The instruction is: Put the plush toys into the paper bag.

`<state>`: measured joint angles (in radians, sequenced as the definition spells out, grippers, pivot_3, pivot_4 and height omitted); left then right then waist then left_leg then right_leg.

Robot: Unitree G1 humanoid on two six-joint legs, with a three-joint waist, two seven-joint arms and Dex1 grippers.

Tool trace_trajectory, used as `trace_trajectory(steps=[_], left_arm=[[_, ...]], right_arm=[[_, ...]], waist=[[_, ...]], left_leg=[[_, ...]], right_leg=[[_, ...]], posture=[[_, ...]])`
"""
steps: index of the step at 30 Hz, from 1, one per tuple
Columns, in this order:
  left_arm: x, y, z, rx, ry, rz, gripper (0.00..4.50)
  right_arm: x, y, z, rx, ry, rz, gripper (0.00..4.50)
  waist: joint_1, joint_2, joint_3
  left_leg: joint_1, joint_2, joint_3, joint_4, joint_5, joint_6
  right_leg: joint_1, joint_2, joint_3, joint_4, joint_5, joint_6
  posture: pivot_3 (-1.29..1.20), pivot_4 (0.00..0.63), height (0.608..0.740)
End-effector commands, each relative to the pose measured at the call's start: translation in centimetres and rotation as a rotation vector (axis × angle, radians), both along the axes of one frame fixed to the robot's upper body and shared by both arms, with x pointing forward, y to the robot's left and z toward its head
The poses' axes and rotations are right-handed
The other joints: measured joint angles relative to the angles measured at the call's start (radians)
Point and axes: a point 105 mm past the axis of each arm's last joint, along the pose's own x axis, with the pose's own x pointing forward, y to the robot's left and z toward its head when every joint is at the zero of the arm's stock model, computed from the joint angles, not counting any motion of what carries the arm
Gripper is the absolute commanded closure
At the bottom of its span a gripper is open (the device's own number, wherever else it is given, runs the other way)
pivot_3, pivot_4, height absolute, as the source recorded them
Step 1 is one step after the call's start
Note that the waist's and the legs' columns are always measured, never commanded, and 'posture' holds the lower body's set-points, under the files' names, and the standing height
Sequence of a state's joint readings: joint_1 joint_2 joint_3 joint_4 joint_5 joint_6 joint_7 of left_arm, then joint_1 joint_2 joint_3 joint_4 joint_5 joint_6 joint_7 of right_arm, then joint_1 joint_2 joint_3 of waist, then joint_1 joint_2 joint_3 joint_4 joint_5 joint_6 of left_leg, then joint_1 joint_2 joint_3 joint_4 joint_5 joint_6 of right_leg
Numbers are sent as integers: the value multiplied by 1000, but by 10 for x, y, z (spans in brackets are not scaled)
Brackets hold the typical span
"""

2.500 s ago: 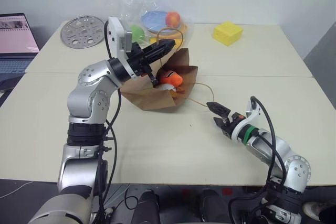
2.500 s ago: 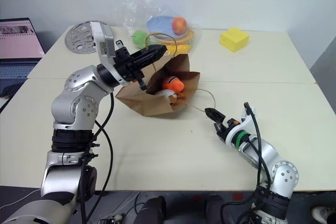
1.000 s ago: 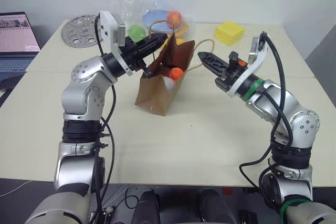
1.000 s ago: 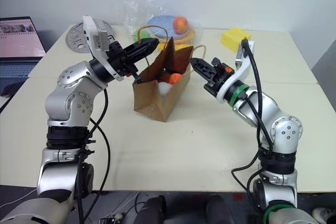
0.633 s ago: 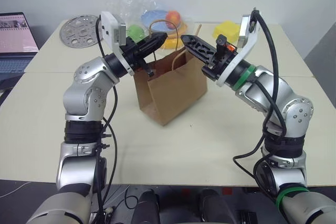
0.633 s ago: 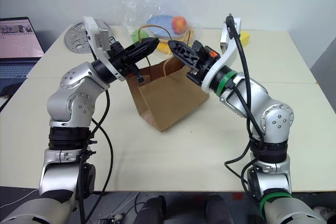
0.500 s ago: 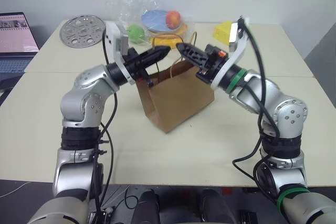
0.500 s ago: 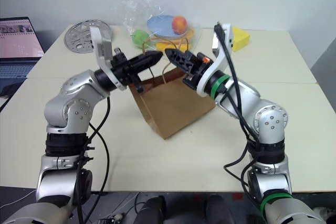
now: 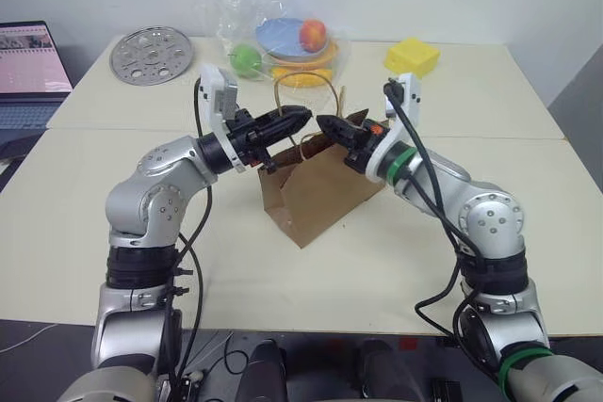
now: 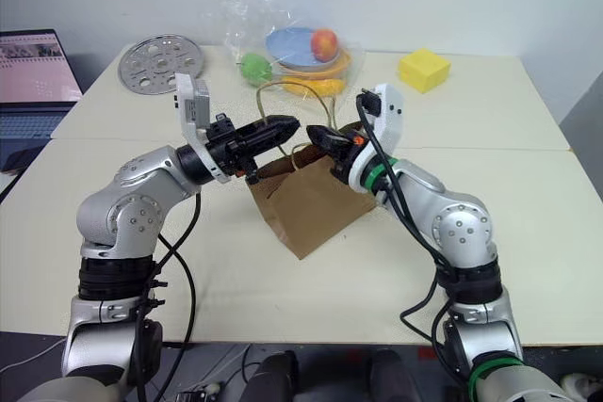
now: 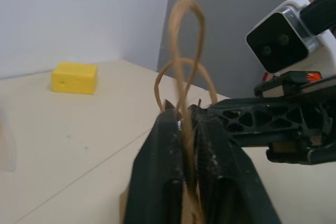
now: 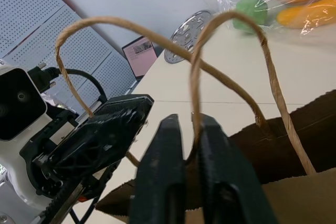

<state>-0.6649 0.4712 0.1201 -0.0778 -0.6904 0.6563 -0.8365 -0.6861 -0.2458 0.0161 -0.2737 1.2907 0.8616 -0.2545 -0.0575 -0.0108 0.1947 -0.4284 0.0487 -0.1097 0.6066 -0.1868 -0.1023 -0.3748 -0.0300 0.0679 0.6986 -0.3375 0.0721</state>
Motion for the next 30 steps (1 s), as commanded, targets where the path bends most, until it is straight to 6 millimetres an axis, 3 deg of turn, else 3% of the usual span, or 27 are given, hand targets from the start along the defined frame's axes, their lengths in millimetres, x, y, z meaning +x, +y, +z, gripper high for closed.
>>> trace_trajectory(steps=[1, 8, 9, 10, 14, 19, 23, 30], left_arm=[[-14, 0, 15, 16, -58, -46, 2662], [-23, 12, 21, 49, -75, -42, 539], [-28, 21, 18, 69, -66, -22, 239], [-31, 27, 16, 84, -58, -8, 13], [-49, 49, -6, 188, -61, 61, 13], [-72, 53, -37, 205, -12, 66, 13], [-70, 42, -48, 149, -23, 73, 13], [-56, 33, -61, 138, -68, 105, 13]], right_arm=[[-16, -7, 23, 41, -79, 63, 2811], [-29, -18, 27, 14, -95, 107, 289], [-35, -22, 28, -1, -100, 129, 0], [-39, -26, 28, -14, -103, 145, 0], [-57, -36, 30, -59, -110, 228, 0], [-74, -48, 26, -172, -117, 338, 0], [-93, -53, 25, -357, -205, 478, 0], [-92, -58, 27, -508, -326, 526, 0]], waist=[[0, 0, 0], [0, 0, 0], [0, 0, 0], [-2, 0, 0], [-1, 0, 0], [4, 0, 0], [24, 0, 0], [27, 0, 0]], left_leg=[[0, 0, 0, 0, 0, 0], [0, 0, 0, 0, 0, 0], [0, 0, 0, 0, 0, 0], [0, 0, 0, 0, 0, 0], [0, 1, 1, -2, 0, 0], [0, 0, 2, -2, 0, 0], [0, 0, 1, -1, 0, 0], [0, 0, 2, 1, 0, 0]], right_leg=[[0, 0, 0, 0, 0, 0], [0, 0, 0, 0, 0, 0], [0, 0, 0, 0, 0, 0], [0, 0, 0, 0, 0, 0], [-1, 0, 1, -1, 0, -1], [0, 0, 1, -2, -1, -1], [0, 0, 1, -2, -1, -1], [2, 0, 2, -5, 0, -1]], posture=[[0, 150, 740], [0, 150, 740], [0, 150, 740], [0, 150, 740], [0, 150, 740], [0, 150, 740], [0, 150, 740], [0, 150, 740]])
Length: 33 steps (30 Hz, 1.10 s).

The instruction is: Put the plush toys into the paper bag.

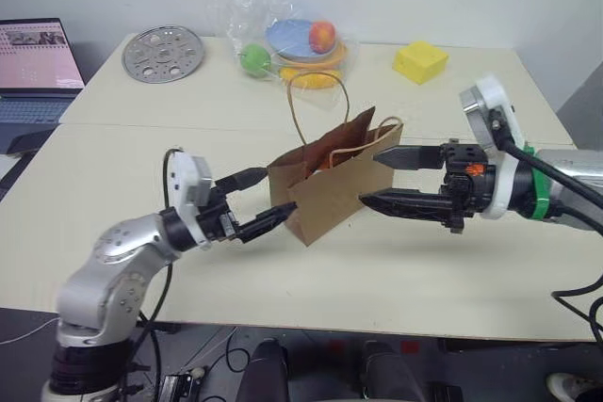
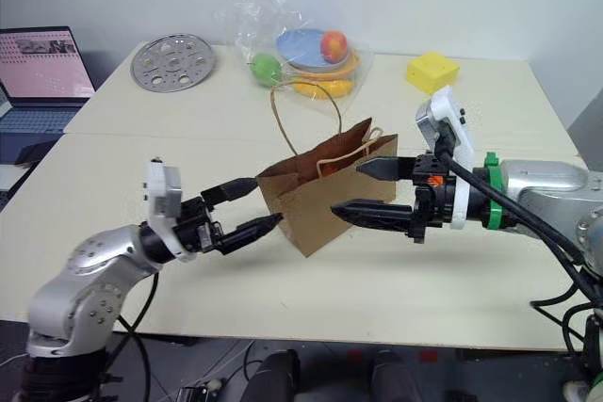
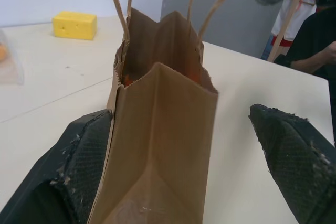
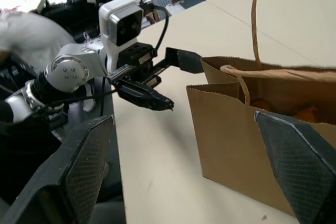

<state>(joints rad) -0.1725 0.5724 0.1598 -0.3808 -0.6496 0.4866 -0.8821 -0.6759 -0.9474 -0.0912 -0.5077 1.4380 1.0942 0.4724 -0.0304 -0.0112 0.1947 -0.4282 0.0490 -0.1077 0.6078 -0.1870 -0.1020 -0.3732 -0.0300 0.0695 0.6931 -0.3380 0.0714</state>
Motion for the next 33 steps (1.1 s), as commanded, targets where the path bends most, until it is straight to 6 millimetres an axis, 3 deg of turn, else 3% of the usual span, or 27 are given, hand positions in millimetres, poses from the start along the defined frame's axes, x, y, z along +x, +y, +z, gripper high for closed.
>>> trace_trajectory(steps=[1, 14, 18, 22, 33], left_arm=[[8, 0, 7, -9, -76, 37, 13], [29, -40, -27, 17, -125, 23, 13], [32, -44, -29, -28, -139, 36, 13], [31, -42, -30, -47, -125, 39, 925], [33, -35, -27, -57, -108, 42, 4315]], right_arm=[[0, -1, 4, -23, -55, 26, 0], [-10, 2, 14, -86, -110, 38, 0], [-6, -2, 15, -98, -140, 3, 0], [-6, -2, 16, -88, -142, -4, 0], [0, -2, 15, -65, -147, -39, 0]], waist=[[0, 0, 0], [1, 0, 0], [1, 0, 0], [1, 0, 0], [0, 0, 0]], left_leg=[[0, 0, 0, 0, 0, 0], [-1, 0, 0, 0, 0, 0], [-1, 0, 0, 0, 0, 0], [-1, 0, 0, 0, 0, 0], [-1, 0, 0, 0, 0, 0]], right_leg=[[0, 0, 0, 0, 0, 0], [0, 0, 0, 0, 0, 0], [0, 0, 0, 0, 0, 0], [0, 0, 0, 0, 0, 0], [0, 0, 0, 0, 0, 0]], posture=[[0, 150, 740], [0, 150, 740], [0, 150, 740], [0, 150, 740], [0, 150, 740]])
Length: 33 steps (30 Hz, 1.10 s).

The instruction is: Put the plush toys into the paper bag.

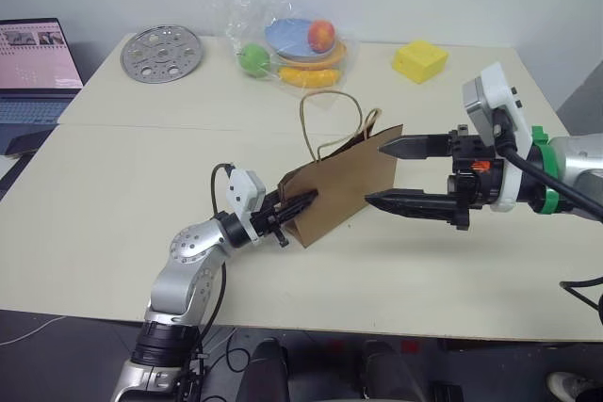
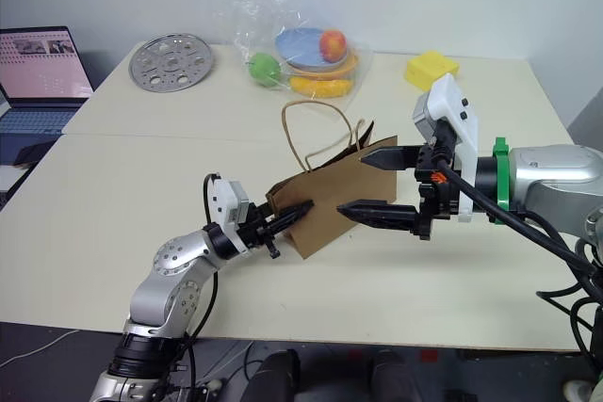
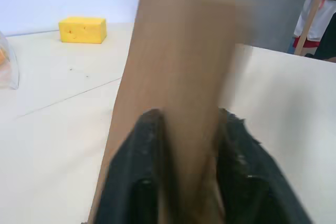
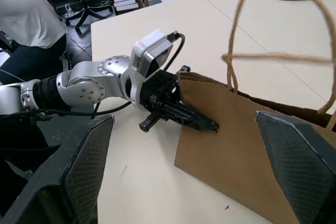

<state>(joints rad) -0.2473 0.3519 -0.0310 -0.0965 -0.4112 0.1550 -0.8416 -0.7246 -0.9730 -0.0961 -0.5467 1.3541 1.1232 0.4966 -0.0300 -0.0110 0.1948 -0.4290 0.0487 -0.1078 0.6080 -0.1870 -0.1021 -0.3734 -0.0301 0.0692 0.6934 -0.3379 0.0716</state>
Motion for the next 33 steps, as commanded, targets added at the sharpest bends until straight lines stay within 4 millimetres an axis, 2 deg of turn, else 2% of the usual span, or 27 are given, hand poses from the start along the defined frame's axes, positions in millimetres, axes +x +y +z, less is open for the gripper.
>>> trace_trajectory(steps=[1, 5, 7, 9, 11, 14, 16, 19, 22, 26, 29, 31, 33], left_arm=[[2, 6, 13, -14, -32, -3, 4456], [8, 13, 27, -1, -16, -87, 4456], [14, 21, 39, 80, -26, -190, 4456], [23, 32, 57, 117, -26, -288, 4456], [27, 33, 67, 131, -23, -364, 4456], [21, 28, 63, 184, -3, -527, 4456], [15, 26, 53, 225, -4, -606, 4456], [14, 22, 41, 225, -5, -637, 4456], [29, 10, 25, 188, -64, -577, 4456], [38, 3, 25, 159, -137, -524, 4456], [32, 1, 25, 164, -149, -551, 4456], [25, 2, 19, 182, -153, -572, 4456], [19, 4, 14, 182, -117, -587, 4026]], right_arm=[[1, -2, 8, 23, -52, -19, 0], [6, -9, 7, 22, -46, -48, 0], [11, -21, 12, 8, -47, -64, 0], [18, -40, 25, -11, -75, -99, 0], [24, -58, 37, -23, -108, -149, 0], [24, -85, 45, -96, -145, -232, 0], [21, -92, 47, -135, -163, -247, 0], [18, -91, 57, -110, -184, -244, 0], [3, -68, 57, -127, -161, -115, 0], [-7, -55, 59, -124, -130, -41, 0], [-7, -48, 59, -125, -144, -12, 0], [-4, -47, 59, -118, -147, -6, 0], [-3, -46, 57, -117, -142, 1, 0]], waist=[[0, 0, 0], [-1, 0, 0], [2, -1, 1], [3, 0, 1], [1, 0, 1], [-1, 1, 1], [-3, 1, 1], [-16, 1, 1], [-21, 6, 1], [-17, 6, 2], [-18, 5, 2], [-20, 5, 2], [-20, 5, 2]], left_leg=[[0, 0, 0, 0, 0, 0], [0, 0, 0, 0, 0, 0], [0, 0, -1, 1, 0, 0], [0, 0, -1, 1, 0, 0], [0, -1, -1, 1, 0, 0], [-1, -1, 0, -1, 0, 0], [-1, -1, 0, -3, -1, 2], [-2, 0, 0, -4, -3, 5], [-2, 0, 0, -4, -3, 6], [-2, -1, 0, 0, -3, 6], [-2, -1, 0, 1, -3, 6], [-2, -1, 0, 1, -3, 6], [-2, -1, 0, 1, -3, 6]], right_leg=[[0, 0, 0, 0, 0, 0], [0, 0, 0, 1, 0, 0], [0, 0, -1, 2, 0, 0], [0, 0, -2, 2, 0, 0], [0, 0, -2, 1, 0, 0], [0, 0, -2, -4, 0, 0], [0, 0, -2, -5, 0, 0], [-2, 0, -2, -4, 0, 0], [-2, 0, -2, -4, -1, -1], [0, -1, -2, -3, 0, 0], [0, -1, -2, -2, 0, 0], [0, -1, -2, -1, 0, 0], [-1, -1, -2, 0, 0, 0]], posture=[[0, 150, 740], [0, 150, 740], [0, 150, 740], [0, 150, 740], [0, 150, 740], [0, 150, 740], [0, 150, 740], [0, 150, 740], [0, 150, 740], [0, 150, 740], [0, 150, 740], [0, 150, 740], [0, 150, 740]])
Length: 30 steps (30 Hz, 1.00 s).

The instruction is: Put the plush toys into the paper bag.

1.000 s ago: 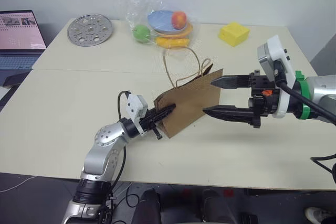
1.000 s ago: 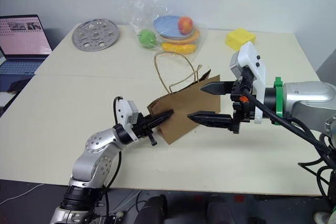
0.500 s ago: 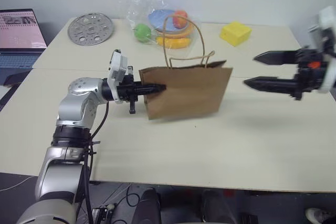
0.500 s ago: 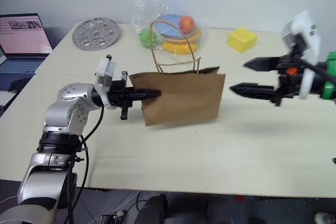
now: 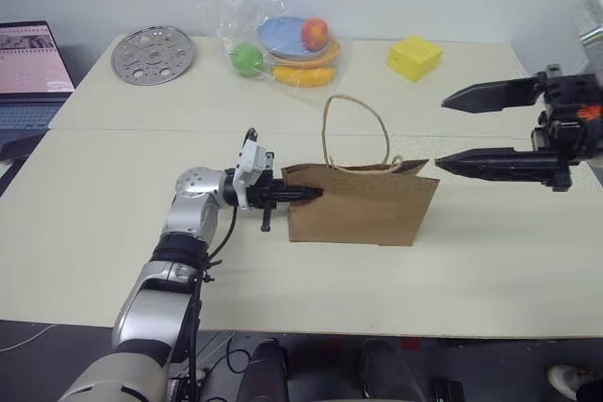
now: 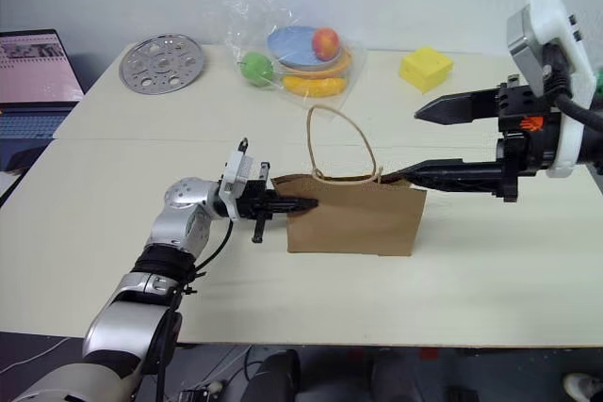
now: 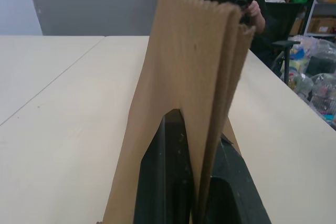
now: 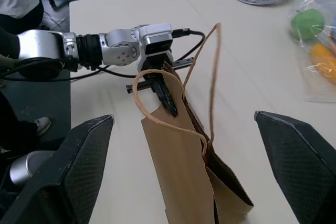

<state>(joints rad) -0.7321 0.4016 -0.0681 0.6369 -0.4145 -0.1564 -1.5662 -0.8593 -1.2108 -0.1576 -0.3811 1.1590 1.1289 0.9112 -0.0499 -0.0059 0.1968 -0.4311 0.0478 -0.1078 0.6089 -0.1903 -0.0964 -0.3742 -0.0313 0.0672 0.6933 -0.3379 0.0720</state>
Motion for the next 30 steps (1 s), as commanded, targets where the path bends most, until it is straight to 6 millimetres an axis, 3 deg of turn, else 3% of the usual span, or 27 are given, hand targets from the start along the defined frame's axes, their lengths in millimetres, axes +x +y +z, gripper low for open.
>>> trace_trajectory(steps=[1, 11, 14, 18, 23, 25, 30], left_arm=[[-9, 5, 2, 18, -23, -26, 3875], [0, 25, 43, 19, -78, 72, 994], [-7, 47, 69, 42, -55, 138, 66], [-15, 84, 94, 61, 125, 341, 28], [-8, 100, 133, -6, 59, 607, 28], [-10, 98, 136, 0, 19, 622, 28], [-11, 97, 117, 83, 57, 638, 28]], right_arm=[[-1, 1, 8, 1, -39, 10, 0], [5, 1, 2, 26, -23, 23, 0], [9, 0, -1, 43, -24, 19, 0], [11, -7, 0, 66, -34, -11, 0], [19, -29, -3, 70, -41, -106, 0], [21, -35, -5, 81, -36, -127, 0], [30, -40, -17, 85, -26, -141, 0]], waist=[[0, 0, 0], [-1, 0, 0], [-2, -1, 0], [-22, 0, 1], [0, 0, 2], [3, 0, 2], [2, 0, 2]], left_leg=[[0, 0, 0, 0, 0, 0], [0, 0, -1, 1, 0, 0], [0, 0, -1, 1, 0, 0], [0, 1, -1, -1, 0, 0], [1, 1, -2, 1, 0, 0], [1, 1, -1, 2, 0, 0], [2, 1, -1, 2, 0, -1]], right_leg=[[0, 0, 0, 0, 0, 0], [0, 0, 0, 3, 0, 0], [0, 1, -1, 3, 0, 0], [-2, 1, 0, 4, 0, 0], [0, 1, -1, 4, -1, 0], [0, 1, -1, 4, -1, 0], [0, 1, 0, 5, 0, 0]], posture=[[0, 150, 740], [0, 150, 740], [0, 150, 740], [0, 150, 740], [0, 150, 740], [0, 150, 740], [0, 150, 740]])
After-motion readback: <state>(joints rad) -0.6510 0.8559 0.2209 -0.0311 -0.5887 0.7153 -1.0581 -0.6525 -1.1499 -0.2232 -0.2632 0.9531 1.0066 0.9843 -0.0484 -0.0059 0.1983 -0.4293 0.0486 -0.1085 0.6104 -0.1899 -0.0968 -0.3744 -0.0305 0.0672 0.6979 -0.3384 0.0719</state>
